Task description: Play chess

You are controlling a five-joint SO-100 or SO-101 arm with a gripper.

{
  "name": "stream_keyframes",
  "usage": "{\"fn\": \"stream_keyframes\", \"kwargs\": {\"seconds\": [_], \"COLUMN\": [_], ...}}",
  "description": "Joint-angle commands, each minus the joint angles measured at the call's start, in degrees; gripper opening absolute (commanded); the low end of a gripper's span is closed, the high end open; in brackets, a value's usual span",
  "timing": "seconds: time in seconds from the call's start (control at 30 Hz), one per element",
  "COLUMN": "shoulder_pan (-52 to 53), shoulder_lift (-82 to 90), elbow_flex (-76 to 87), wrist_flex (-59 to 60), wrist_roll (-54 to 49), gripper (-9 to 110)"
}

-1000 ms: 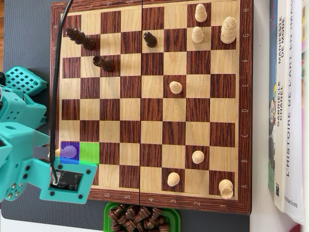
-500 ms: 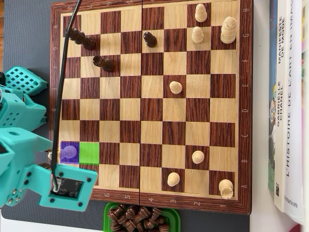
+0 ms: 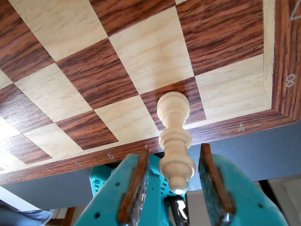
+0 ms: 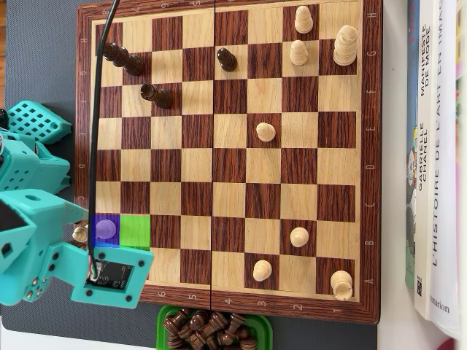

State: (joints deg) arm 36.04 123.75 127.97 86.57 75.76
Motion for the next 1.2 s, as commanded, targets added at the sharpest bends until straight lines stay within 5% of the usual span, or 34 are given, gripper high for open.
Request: {"fn": "stream_keyframes", "kwargs": {"seconds": [0.0,1.17], "shoulder_pan": [-0.1,0.5], "shoulder_lift": [0.1,0.7], "elbow_flex": [-0.6,-0.3], "wrist_flex": [-0.4,-0.7], "wrist_roll": [-0.4,-0.5], "gripper": [16,16]}}
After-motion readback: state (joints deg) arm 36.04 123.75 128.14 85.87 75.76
